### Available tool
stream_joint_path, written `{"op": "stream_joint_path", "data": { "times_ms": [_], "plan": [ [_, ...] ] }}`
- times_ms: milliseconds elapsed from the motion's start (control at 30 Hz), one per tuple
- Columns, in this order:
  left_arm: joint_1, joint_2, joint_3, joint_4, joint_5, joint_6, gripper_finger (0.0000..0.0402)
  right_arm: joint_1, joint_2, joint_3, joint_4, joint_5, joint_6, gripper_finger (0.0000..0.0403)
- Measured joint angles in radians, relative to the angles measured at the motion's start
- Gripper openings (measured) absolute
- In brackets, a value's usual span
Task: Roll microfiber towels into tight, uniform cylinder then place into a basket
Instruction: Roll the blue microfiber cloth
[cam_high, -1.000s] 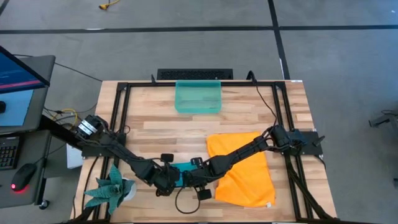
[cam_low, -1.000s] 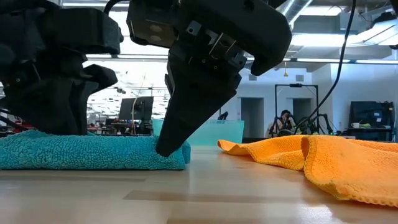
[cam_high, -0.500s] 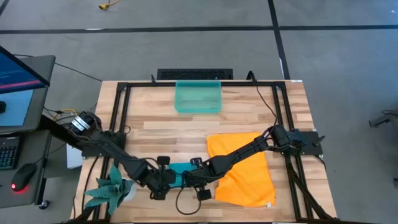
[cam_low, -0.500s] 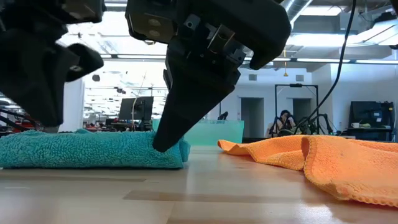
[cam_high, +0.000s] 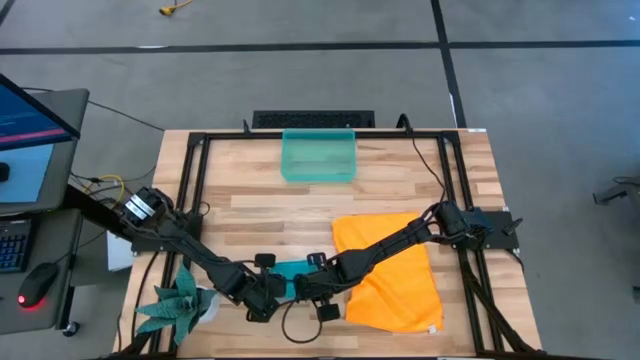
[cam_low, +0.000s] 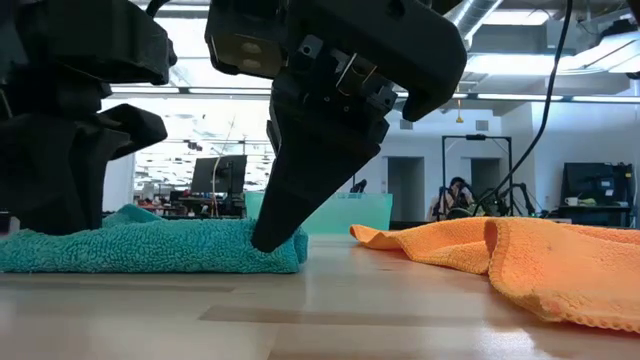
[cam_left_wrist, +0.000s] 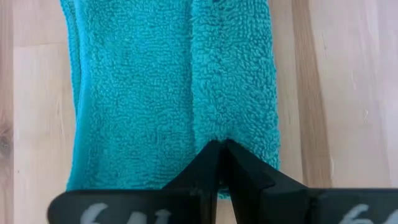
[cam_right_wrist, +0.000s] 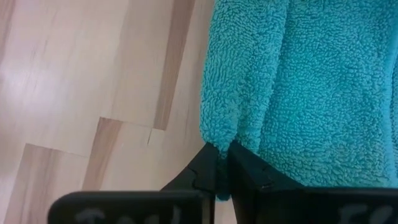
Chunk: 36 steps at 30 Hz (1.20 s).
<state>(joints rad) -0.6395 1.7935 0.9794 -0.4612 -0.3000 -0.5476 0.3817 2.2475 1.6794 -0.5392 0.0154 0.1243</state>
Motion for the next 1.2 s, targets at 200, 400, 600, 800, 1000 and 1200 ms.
{"op": "stream_joint_path", "data": {
  "times_ms": [200, 400, 600, 800, 1000, 1200],
  "plan": [
    [0.001, 0.002, -0.002, 0.001, -0.021, -0.011, 0.002, 0.0, 0.0, 0.0, 0.001, 0.012, -0.001, 0.009],
    [0.003, 0.005, -0.004, 0.012, -0.06, -0.014, 0.002, -0.018, -0.011, 0.039, -0.151, 0.012, 0.0, 0.0115],
    [0.003, 0.005, -0.004, 0.015, -0.061, -0.023, 0.002, -0.022, -0.061, 0.058, -0.264, 0.023, -0.015, 0.0113],
    [0.003, 0.005, -0.005, 0.02, -0.061, -0.026, 0.002, 0.031, -0.126, 0.055, -0.365, 0.243, -0.019, 0.0108],
    [0.003, 0.006, -0.005, 0.023, -0.062, -0.024, 0.002, 0.111, -0.18, -0.028, -0.419, 0.553, -0.009, 0.0108],
    [0.003, 0.006, -0.005, 0.024, -0.064, -0.027, 0.002, 0.108, -0.299, -0.227, -0.456, 0.612, 0.112, 0.0108]
  ]
}}
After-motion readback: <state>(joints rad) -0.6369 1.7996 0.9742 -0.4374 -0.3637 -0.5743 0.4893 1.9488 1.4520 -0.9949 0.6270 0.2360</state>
